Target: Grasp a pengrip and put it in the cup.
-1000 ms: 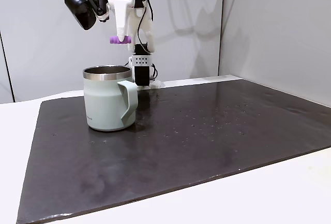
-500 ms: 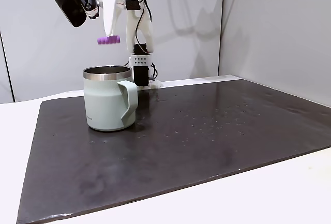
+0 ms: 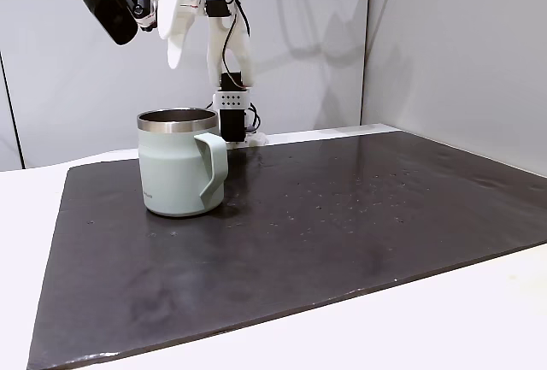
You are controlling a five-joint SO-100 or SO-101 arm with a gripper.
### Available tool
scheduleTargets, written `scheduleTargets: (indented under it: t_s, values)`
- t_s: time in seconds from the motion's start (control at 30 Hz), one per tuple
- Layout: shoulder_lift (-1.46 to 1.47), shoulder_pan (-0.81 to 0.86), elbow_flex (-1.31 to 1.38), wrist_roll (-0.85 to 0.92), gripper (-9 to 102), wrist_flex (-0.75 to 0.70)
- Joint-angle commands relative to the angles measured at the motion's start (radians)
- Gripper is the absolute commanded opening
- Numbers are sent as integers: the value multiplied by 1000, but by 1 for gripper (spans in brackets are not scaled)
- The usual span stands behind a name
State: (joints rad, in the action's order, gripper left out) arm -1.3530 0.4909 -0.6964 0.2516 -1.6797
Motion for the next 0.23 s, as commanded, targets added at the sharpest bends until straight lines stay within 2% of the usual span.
scheduleTargets:
  t_s: [0.0,0.2]
  values:
    - [-51,9,3,9,30,-5]
    - [-80,8,-21,18,30,-5]
